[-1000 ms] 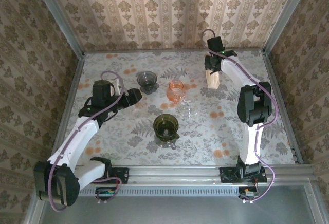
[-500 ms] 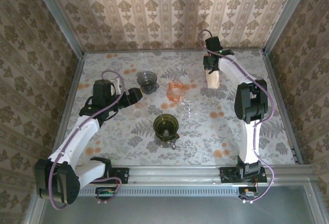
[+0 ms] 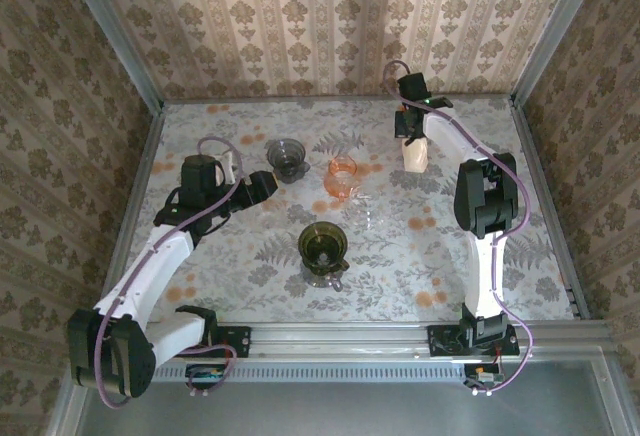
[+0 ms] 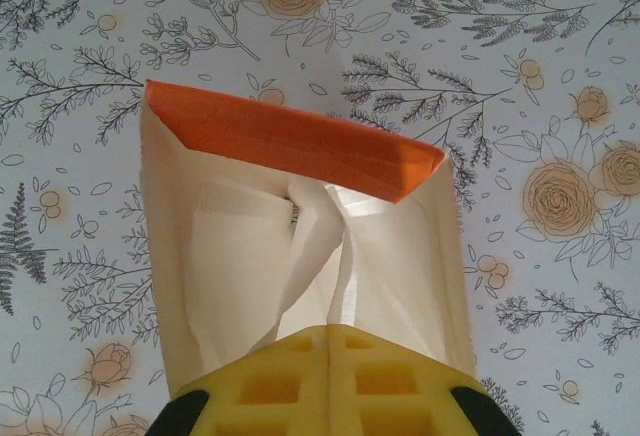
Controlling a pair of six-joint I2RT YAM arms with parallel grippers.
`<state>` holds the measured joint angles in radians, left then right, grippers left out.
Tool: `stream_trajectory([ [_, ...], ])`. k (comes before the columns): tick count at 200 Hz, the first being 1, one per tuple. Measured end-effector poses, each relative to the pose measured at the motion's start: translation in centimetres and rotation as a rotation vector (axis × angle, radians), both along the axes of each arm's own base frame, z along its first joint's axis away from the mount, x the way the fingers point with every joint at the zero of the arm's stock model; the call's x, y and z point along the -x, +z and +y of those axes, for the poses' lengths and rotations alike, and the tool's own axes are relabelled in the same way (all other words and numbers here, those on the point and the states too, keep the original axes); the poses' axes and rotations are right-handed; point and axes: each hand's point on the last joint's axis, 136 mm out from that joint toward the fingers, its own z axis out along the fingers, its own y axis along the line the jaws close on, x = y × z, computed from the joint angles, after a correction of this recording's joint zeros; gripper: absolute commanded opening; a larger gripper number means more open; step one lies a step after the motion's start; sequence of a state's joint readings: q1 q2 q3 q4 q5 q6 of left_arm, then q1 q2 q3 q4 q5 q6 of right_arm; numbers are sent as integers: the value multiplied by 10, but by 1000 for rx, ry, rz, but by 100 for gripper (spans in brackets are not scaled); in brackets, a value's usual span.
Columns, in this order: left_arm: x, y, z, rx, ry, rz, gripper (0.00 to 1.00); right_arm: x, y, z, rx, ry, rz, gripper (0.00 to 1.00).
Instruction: Place the coffee filter in the dripper
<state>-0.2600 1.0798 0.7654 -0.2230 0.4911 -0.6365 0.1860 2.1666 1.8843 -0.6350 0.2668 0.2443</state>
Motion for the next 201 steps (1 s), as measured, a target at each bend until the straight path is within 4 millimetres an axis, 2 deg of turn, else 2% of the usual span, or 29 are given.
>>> stream_trajectory([
  [34, 1, -3, 0, 4, 1, 11, 82, 7, 8, 1, 10, 5, -11, 0],
  [84, 2, -2, -1, 10, -2, 13, 82, 25, 60, 9, -10, 20, -99, 0],
  [108, 2, -2, -1, 11, -4, 14, 82, 36, 77, 11, -21, 16, -129, 0],
  [163, 5, 2, -2, 20, -12, 4, 82, 78, 95, 4, -17, -6, -153, 0],
  [185, 6, 6, -1, 27, -13, -9, 82, 101, 117, 6, -31, -4, -201, 0],
  [201, 7, 10, -1, 31, -13, -19, 82, 121, 140, 16, -52, 17, -252, 0],
])
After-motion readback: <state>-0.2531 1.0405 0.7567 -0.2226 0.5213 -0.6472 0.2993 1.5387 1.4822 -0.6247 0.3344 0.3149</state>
